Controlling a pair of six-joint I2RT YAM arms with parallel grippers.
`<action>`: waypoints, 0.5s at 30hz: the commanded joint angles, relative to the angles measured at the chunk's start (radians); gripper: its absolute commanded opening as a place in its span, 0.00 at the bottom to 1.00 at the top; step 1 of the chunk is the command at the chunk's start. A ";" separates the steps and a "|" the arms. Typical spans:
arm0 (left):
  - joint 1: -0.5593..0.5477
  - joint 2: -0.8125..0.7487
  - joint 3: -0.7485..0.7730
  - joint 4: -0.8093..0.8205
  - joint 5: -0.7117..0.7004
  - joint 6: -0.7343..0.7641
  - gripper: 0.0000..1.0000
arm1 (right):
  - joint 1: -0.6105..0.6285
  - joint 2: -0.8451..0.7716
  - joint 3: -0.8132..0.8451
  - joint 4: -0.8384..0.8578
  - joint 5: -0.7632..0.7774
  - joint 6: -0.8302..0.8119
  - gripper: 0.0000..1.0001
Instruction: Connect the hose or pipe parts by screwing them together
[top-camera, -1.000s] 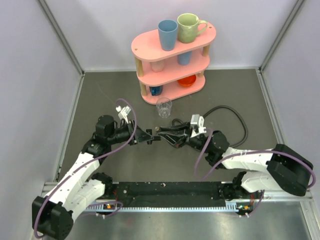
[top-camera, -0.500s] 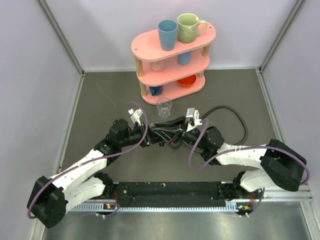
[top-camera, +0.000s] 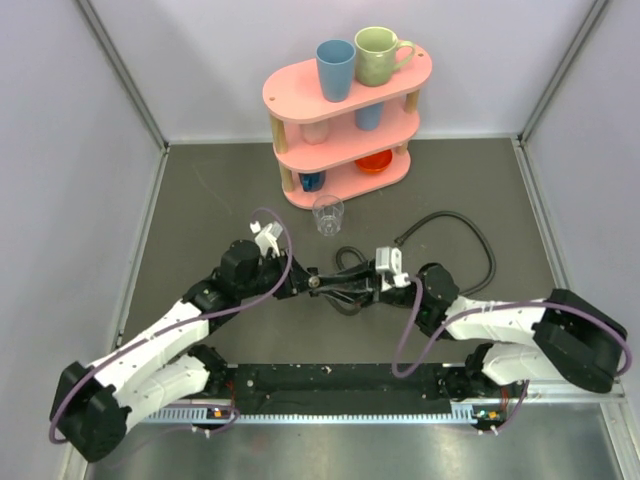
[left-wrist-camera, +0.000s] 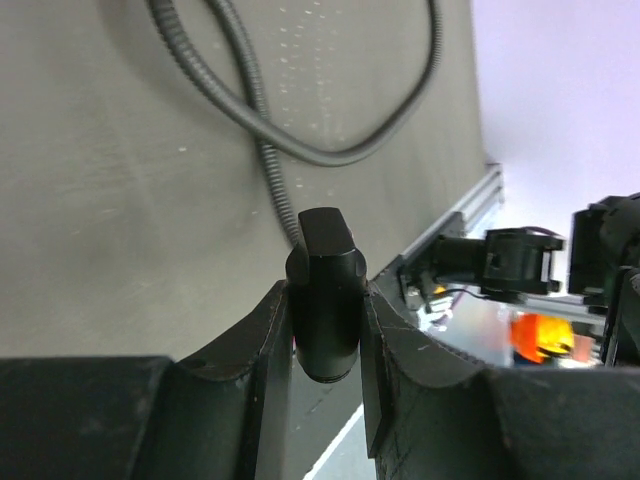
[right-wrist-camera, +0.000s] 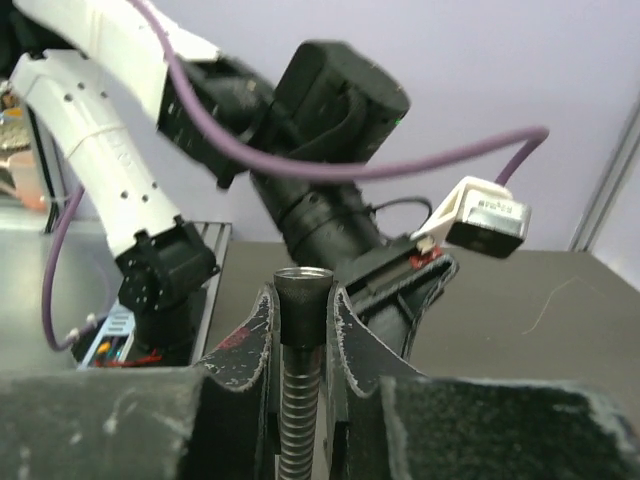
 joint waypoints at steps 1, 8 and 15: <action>0.000 -0.115 0.164 -0.274 -0.162 0.134 0.00 | -0.014 -0.113 -0.046 -0.020 -0.114 -0.105 0.03; 0.000 -0.227 0.316 -0.440 -0.097 0.227 0.00 | -0.014 -0.228 -0.039 -0.326 -0.079 -0.260 0.00; -0.001 -0.256 0.432 -0.514 -0.011 0.283 0.00 | -0.013 -0.294 0.029 -0.568 -0.012 -0.367 0.00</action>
